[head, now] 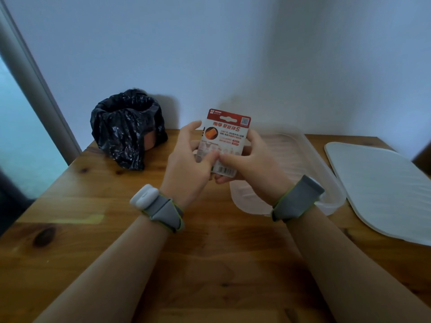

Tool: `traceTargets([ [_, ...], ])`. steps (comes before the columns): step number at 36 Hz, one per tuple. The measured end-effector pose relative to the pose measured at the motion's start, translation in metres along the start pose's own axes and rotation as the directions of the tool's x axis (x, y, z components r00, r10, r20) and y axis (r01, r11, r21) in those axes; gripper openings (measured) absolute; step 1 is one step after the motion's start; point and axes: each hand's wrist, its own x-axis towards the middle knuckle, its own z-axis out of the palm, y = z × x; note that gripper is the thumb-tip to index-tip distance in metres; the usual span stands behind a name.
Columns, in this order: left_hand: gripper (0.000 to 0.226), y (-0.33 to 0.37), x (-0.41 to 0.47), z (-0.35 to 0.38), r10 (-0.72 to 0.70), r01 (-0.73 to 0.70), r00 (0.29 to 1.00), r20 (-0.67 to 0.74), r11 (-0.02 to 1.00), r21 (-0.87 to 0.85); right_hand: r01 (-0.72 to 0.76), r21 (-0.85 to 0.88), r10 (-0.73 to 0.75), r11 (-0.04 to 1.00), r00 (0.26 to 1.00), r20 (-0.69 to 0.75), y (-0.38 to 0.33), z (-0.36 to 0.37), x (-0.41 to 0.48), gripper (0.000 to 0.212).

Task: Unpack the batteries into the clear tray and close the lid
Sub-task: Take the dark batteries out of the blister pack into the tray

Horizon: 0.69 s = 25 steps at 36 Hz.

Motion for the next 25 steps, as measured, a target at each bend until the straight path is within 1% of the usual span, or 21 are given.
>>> traceTargets([
  [4, 0.052, 0.0012, -0.0007, 0.0003, 0.022, -0.022, 1.0, -0.008, 1.0, 0.003, -0.022, -0.011, 0.022, 1.0, 1.0, -0.005, 0.0007, -0.0023, 0.0011, 0.044],
  [8, 0.05, 0.0009, -0.0016, 0.0007, 0.057, -0.057, 0.998, 0.011, 0.998, 0.03, -0.051, -0.028, 0.05, 0.998, 0.998, -0.023, 0.0012, -0.0027, 0.002, 0.04],
  [11, 0.05, 0.0, -0.0003, 0.0006, 0.073, -0.073, 0.997, 0.007, 0.996, 0.058, -0.04, -0.045, 0.039, 0.998, 0.999, -0.026, 0.0013, -0.0025, 0.0011, 0.041],
  [13, 0.051, -0.0011, 0.0008, -0.0002, 0.09, -0.09, 0.996, 0.004, 0.993, 0.082, -0.033, -0.058, 0.031, 0.998, 0.999, -0.035, 0.0018, -0.0026, 0.0008, 0.039],
  [17, 0.053, -0.0022, 0.0004, 0.0003, 0.108, -0.101, 0.993, -0.048, 0.986, 0.13, -0.051, -0.071, 0.046, 0.996, 0.997, -0.069, 0.0014, -0.0032, 0.0011, 0.03],
  [19, 0.049, -0.0019, -0.0005, 0.0014, 0.13, -0.118, 0.988, -0.078, 0.982, 0.146, -0.052, -0.082, 0.047, 0.995, 0.997, -0.068, 0.0003, -0.0044, 0.0011, 0.027],
  [22, 0.033, -0.0038, -0.0002, 0.0022, 0.186, -0.169, 0.981, -0.048, 0.953, 0.25, -0.05, -0.085, 0.044, 0.995, 0.997, -0.065, -0.0011, -0.0063, 0.0, 0.026],
  [25, 0.024, -0.0087, 0.0016, 0.0033, 0.254, -0.233, 0.967, 0.008, 0.876, 0.422, -0.041, -0.103, 0.033, 0.994, 0.997, -0.075, -0.0012, -0.0061, -0.0013, 0.027],
])
